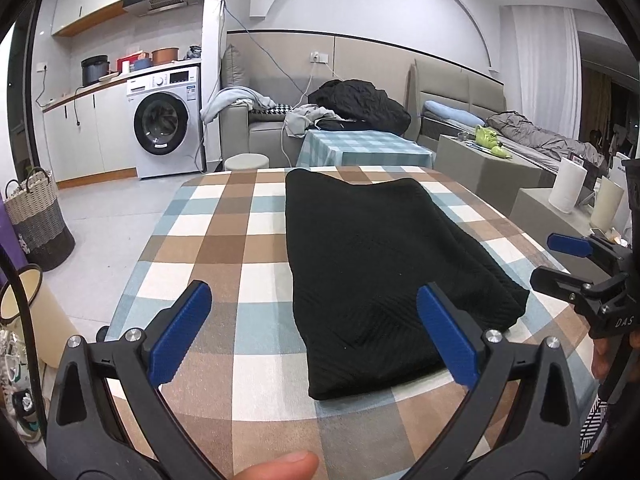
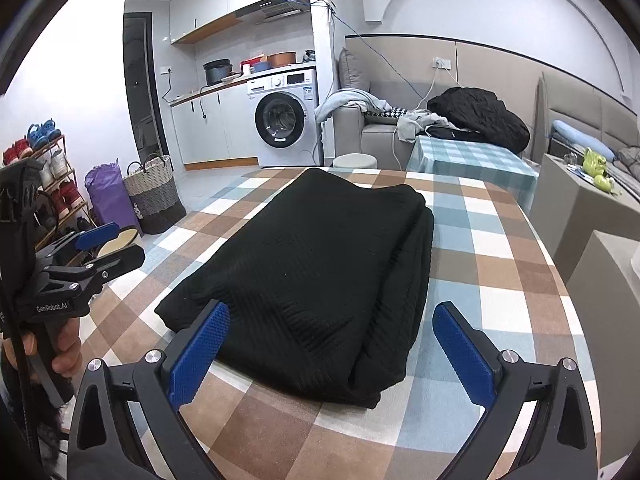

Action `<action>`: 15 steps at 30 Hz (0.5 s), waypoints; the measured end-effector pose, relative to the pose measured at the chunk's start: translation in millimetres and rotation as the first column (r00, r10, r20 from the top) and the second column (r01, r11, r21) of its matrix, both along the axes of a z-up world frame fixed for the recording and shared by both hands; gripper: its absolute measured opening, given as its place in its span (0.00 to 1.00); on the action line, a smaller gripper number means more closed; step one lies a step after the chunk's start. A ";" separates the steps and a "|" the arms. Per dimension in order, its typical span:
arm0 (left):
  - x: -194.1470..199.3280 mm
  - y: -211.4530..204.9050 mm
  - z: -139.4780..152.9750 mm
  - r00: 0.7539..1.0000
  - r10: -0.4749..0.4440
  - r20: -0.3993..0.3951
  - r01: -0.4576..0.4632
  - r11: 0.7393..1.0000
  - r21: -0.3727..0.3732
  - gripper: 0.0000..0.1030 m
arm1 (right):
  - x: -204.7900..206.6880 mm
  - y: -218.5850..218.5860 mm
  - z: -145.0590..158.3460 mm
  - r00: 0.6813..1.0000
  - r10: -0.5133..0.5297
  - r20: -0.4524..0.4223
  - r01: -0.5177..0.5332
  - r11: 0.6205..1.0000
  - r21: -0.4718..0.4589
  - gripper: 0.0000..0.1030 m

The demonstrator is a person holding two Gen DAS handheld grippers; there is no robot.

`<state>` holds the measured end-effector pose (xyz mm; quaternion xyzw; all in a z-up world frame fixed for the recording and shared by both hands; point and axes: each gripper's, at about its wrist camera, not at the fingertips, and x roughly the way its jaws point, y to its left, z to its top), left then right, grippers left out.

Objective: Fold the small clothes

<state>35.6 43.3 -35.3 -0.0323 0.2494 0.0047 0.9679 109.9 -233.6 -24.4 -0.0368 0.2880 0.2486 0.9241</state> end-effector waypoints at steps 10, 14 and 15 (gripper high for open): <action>11.0 -1.0 -11.5 1.000 0.001 0.022 -0.001 1.000 0.019 0.99 | 7.1 6.3 -5.3 0.999 0.018 0.049 -0.020 0.999 0.039 1.00; 19.4 -1.1 -18.8 1.000 0.003 0.023 -0.003 1.000 0.003 0.99 | 9.4 1.0 -7.4 0.997 0.025 0.067 -0.030 0.997 0.071 1.00; 20.7 -0.8 -20.3 1.000 0.005 0.026 -0.005 1.000 -0.001 0.99 | 9.4 -0.6 -7.8 0.997 0.027 0.073 -0.033 0.997 0.075 1.00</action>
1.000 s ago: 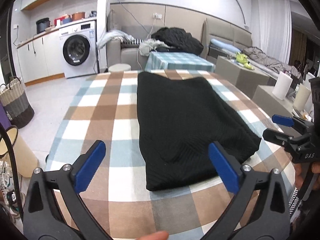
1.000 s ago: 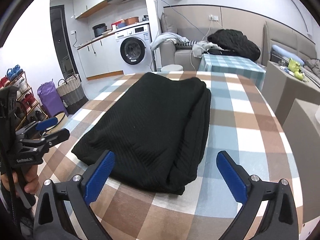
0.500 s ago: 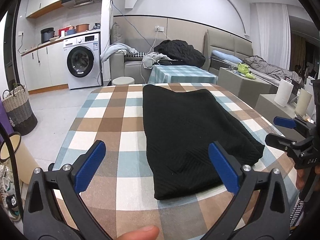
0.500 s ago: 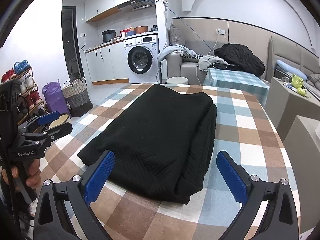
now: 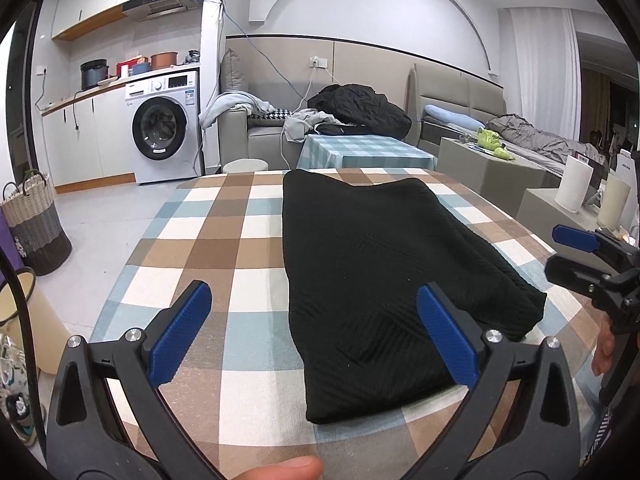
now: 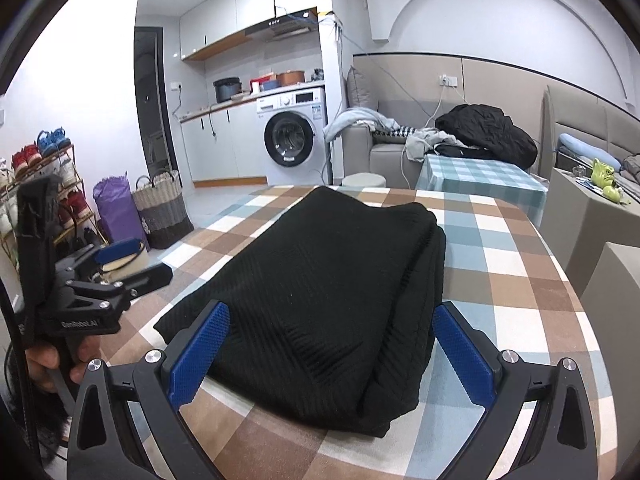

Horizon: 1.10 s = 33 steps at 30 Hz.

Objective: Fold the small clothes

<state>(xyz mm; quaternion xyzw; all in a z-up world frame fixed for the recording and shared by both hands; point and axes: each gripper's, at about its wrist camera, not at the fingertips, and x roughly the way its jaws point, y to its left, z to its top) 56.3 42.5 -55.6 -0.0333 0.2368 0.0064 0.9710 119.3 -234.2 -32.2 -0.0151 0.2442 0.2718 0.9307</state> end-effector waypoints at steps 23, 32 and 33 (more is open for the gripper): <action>11.8 6.3 -13.8 1.000 0.011 0.021 -0.010 1.000 -0.017 0.99 | -7.1 -5.1 -13.1 0.998 -0.001 0.066 0.000 1.000 0.015 1.00; 11.8 6.4 -14.6 0.999 0.007 0.033 -0.007 1.000 -0.017 0.99 | -10.7 -7.6 -12.3 0.996 -0.013 0.090 0.011 1.000 0.027 1.00; 12.2 6.4 -14.7 0.999 0.005 0.034 -0.005 1.000 -0.016 0.99 | -11.3 -8.2 -12.2 0.995 -0.013 0.094 0.010 0.999 0.031 1.00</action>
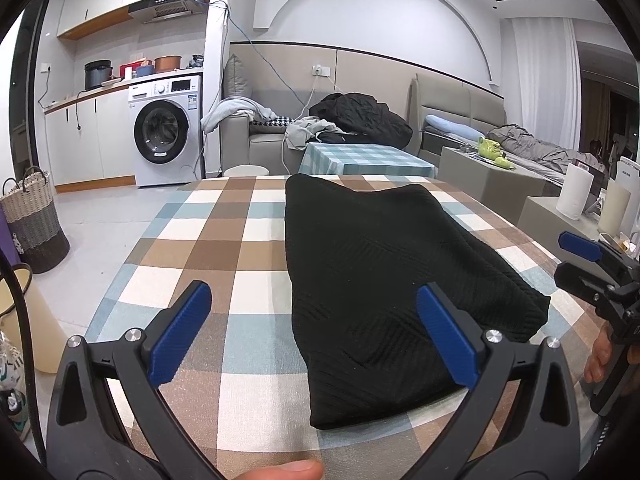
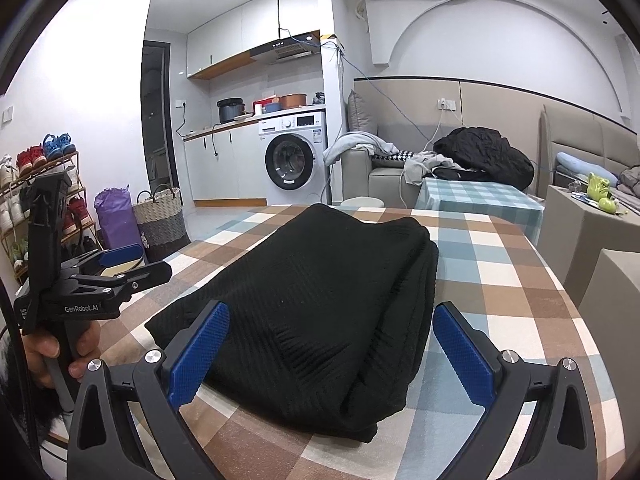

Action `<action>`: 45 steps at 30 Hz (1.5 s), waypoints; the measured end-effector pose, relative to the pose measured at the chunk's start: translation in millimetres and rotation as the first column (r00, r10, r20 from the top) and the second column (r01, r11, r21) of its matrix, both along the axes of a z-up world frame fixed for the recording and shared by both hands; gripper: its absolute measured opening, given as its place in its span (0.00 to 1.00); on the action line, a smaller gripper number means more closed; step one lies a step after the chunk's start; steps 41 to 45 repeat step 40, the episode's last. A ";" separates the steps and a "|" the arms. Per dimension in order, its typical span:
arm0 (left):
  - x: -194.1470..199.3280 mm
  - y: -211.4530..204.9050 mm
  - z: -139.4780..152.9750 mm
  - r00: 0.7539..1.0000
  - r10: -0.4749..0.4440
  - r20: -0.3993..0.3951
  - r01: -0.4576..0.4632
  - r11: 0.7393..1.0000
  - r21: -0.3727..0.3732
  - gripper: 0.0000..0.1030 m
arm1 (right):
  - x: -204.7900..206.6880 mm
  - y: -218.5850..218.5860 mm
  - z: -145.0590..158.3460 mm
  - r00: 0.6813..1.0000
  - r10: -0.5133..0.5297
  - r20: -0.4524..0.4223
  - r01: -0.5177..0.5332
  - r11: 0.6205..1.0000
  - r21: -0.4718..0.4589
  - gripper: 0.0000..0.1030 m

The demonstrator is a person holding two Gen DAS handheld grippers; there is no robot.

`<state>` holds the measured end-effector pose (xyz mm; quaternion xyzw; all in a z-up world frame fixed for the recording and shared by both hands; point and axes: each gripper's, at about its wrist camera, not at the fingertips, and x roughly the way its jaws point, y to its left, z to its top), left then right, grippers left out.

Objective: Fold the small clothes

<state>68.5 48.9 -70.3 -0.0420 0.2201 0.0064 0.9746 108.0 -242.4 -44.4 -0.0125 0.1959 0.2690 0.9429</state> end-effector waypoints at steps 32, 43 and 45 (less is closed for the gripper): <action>-2.9 0.5 0.2 1.000 -0.009 0.013 0.009 1.000 0.009 0.99 | -0.2 -0.7 0.3 1.000 -0.001 0.002 0.001 1.000 0.005 1.00; -1.1 0.2 0.4 1.000 -0.008 0.015 0.007 1.000 0.007 0.99 | -0.6 -0.7 0.4 1.000 -0.002 0.002 0.002 1.000 0.006 1.00; -1.1 0.2 0.4 1.000 -0.008 0.015 0.007 1.000 0.007 0.99 | -0.6 -0.7 0.4 1.000 -0.002 0.002 0.002 1.000 0.006 1.00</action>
